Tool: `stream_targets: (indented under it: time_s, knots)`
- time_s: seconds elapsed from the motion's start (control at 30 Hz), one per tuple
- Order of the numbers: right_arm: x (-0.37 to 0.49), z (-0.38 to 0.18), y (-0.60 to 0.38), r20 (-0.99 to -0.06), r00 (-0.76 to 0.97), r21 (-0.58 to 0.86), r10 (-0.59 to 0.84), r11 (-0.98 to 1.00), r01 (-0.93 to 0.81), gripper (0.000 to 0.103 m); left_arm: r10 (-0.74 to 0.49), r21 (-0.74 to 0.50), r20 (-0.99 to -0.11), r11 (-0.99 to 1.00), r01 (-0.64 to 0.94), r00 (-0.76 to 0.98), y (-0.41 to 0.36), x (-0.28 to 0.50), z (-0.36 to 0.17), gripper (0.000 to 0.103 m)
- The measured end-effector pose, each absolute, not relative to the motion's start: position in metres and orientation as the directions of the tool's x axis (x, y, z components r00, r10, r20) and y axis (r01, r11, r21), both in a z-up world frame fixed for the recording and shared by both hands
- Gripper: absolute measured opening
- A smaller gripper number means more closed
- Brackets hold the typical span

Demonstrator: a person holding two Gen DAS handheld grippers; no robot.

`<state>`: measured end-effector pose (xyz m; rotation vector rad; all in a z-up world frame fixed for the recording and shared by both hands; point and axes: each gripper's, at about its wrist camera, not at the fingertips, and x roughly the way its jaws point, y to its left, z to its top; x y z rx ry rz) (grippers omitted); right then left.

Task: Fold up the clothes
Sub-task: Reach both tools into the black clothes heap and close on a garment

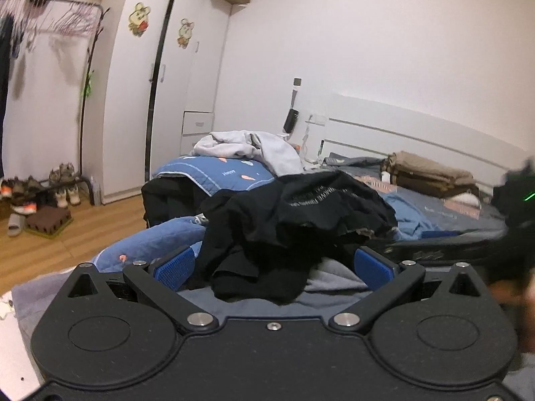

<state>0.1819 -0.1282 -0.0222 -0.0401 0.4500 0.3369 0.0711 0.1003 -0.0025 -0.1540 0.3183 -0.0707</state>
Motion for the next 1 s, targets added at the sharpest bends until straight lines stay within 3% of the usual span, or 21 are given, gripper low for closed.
stream_targets:
  time_s: [0.17, 0.4, 0.77, 0.8, 0.83, 0.87, 0.9, 0.93, 1.0]
  knots:
    - [0.228, -0.040, -0.117, -0.471, 0.803, 0.120, 0.365, 0.929, -0.351, 0.102, -0.096, -0.225, -0.300, 0.974, 0.028, 0.949, 0.119, 0.075, 0.001, 0.103]
    - [0.263, -0.044, -0.113, -0.399, 0.784, 0.356, 0.477, 0.868, -0.347, 0.102, -0.094, -0.287, -0.286, 0.958, 0.009, 0.954, 0.134, 0.073, 0.006, 0.103]
    - [0.314, -0.075, -0.122, -0.414, 0.739, 0.671, 0.531, 0.727, -0.146, 0.099, -0.095, -0.311, -0.282, 0.951, 0.003, 0.955, 0.137, 0.072, 0.008, 0.103]
    - [0.317, -0.080, -0.121, -0.416, 0.734, 0.694, 0.536, 0.709, -0.125, 0.088, -0.095, -0.311, -0.283, 0.950, 0.002, 0.954, 0.137, 0.073, 0.008, 0.103]
    - [0.317, -0.084, -0.121, -0.407, 0.732, 0.719, 0.547, 0.686, -0.113, 0.059, -0.093, -0.310, -0.284, 0.951, 0.001, 0.954, 0.137, 0.073, 0.008, 0.103]
    - [0.318, -0.087, -0.122, -0.391, 0.734, 0.743, 0.555, 0.661, -0.105, 0.046, -0.092, -0.310, -0.285, 0.951, -0.001, 0.954, 0.138, 0.073, 0.007, 0.103]
    - [0.317, -0.089, -0.123, -0.366, 0.742, 0.766, 0.562, 0.634, -0.102, 0.024, -0.092, -0.311, -0.285, 0.950, -0.001, 0.954, 0.138, 0.072, 0.008, 0.103]
    - [0.313, -0.087, -0.123, -0.354, 0.753, 0.764, 0.555, 0.636, -0.110, 0.016, -0.092, -0.312, -0.285, 0.950, -0.001, 0.954, 0.139, 0.072, 0.008, 0.103]
    - [0.306, -0.084, -0.124, -0.330, 0.772, 0.759, 0.542, 0.640, -0.125, 0.009, -0.091, -0.311, -0.283, 0.950, -0.002, 0.955, 0.139, 0.072, 0.008, 0.103]
